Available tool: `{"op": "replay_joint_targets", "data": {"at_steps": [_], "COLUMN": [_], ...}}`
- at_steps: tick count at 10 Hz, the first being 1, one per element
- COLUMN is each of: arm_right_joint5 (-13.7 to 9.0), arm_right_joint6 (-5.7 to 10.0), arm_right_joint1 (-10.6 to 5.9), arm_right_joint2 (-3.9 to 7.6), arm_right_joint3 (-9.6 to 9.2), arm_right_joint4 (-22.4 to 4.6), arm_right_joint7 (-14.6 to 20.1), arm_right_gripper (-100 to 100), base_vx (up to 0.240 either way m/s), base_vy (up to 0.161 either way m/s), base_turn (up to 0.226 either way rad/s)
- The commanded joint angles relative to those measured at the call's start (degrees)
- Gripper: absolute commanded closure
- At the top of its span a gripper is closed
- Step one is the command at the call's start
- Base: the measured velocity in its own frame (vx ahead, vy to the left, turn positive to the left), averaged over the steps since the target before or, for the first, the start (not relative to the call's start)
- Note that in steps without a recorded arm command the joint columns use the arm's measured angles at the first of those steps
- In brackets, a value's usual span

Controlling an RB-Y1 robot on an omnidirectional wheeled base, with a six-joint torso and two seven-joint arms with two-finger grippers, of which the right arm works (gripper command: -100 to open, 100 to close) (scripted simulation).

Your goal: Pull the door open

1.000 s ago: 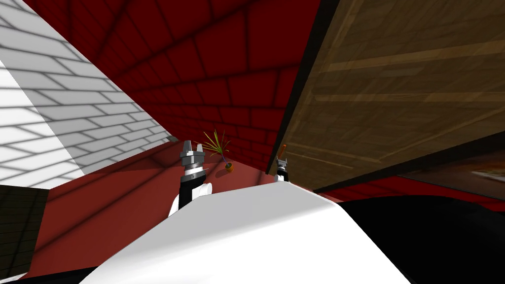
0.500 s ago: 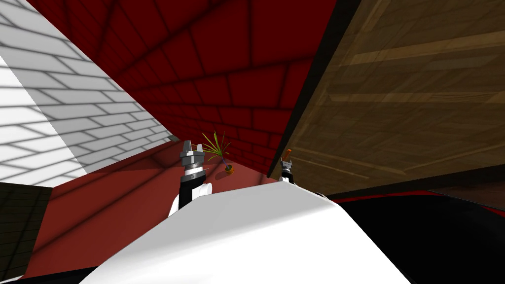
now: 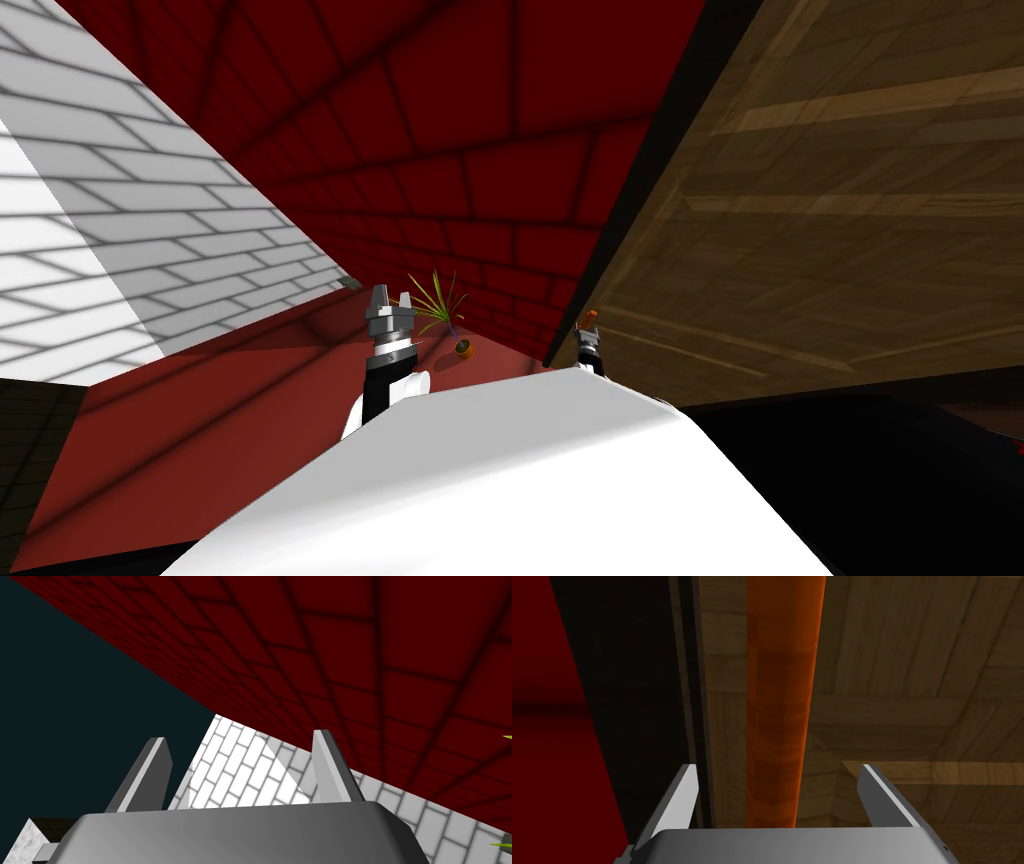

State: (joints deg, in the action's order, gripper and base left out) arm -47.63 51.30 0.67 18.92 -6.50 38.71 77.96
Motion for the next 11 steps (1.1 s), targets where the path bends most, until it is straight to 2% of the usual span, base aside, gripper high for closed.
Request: {"op": "replay_joint_targets", "data": {"at_steps": [1,6,11], "arm_right_joint5": [0.01,0.01,1.79], "arm_right_joint6": [-0.12,-0.12,-0.88], "arm_right_joint1": [-0.22,-0.22,0.02], "arm_right_joint2": [-0.01,-0.01,0.80], "arm_right_joint3": [0.03,0.03,-3.21], "arm_right_joint4": [0.18,0.18,1.95], "arm_right_joint7": [-0.21,-0.21,1.71], "arm_right_gripper": [100,100,100], "base_vx": [-0.027,-0.007,-0.199], "base_vy": [0.014,-0.004,-0.001], "base_turn": [0.039,-0.001,0.055]}}
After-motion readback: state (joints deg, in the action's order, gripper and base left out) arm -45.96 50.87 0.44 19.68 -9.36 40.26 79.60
